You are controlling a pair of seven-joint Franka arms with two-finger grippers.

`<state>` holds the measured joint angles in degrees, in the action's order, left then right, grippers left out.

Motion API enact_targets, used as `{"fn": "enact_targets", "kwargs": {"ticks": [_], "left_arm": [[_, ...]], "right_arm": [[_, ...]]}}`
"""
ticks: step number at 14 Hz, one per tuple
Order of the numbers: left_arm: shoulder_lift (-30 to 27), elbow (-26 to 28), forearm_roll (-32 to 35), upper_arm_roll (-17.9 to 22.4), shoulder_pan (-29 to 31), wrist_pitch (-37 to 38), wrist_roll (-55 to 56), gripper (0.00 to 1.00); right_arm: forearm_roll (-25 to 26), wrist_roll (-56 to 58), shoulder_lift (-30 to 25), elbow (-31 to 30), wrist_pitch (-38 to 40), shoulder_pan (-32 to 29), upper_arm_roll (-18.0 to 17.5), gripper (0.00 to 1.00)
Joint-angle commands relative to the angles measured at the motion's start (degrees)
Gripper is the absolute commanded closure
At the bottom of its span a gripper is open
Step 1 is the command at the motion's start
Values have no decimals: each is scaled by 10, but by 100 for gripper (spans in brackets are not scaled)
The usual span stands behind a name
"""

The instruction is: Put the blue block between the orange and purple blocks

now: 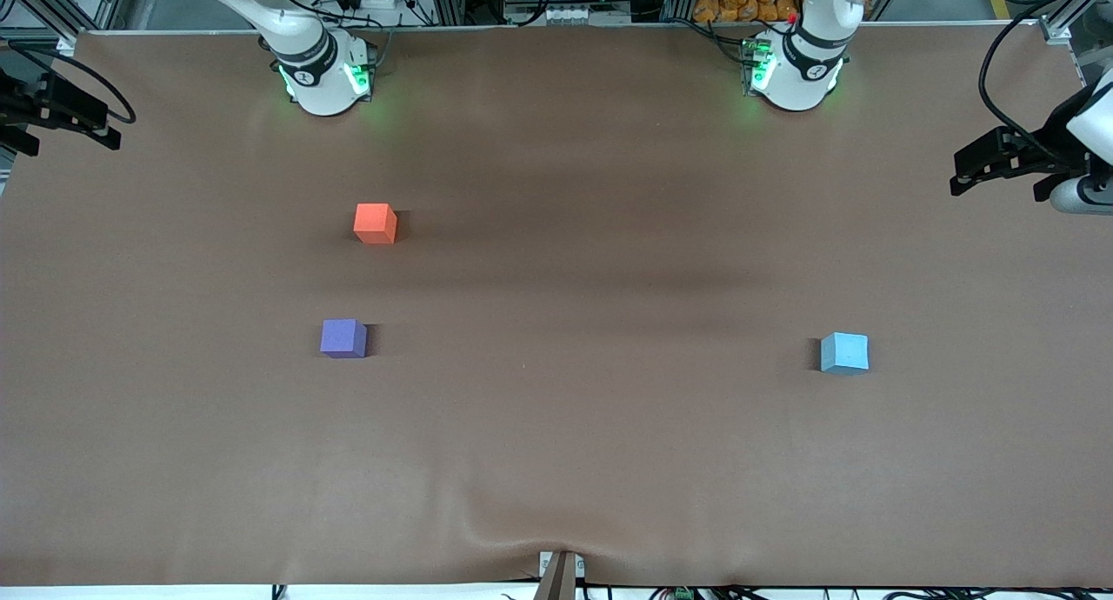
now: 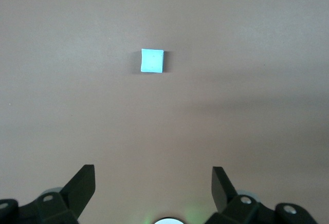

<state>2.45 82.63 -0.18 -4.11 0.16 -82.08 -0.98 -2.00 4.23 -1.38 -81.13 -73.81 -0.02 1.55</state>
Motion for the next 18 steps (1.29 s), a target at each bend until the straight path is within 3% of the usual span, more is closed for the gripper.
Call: {"fn": "enact_targets", "kwargs": {"ticks": [1,11,15,18], "left_arm": [[-3,-2,-10,-3,3,19,-10,0],[22,9,-10,-3,4,21,1,0],[124,17,-10,-5,-3,-48,1,0],[173,54,-2,-4,1,-139,-3,0]], "right_arm": [[1,1,5,12,9,-2,1,0],[1,0,5,12,9,0,1,0],[1,-1,5,12,7,3,0,0],[0,-1,5,12,7,-1,1,0]]}}
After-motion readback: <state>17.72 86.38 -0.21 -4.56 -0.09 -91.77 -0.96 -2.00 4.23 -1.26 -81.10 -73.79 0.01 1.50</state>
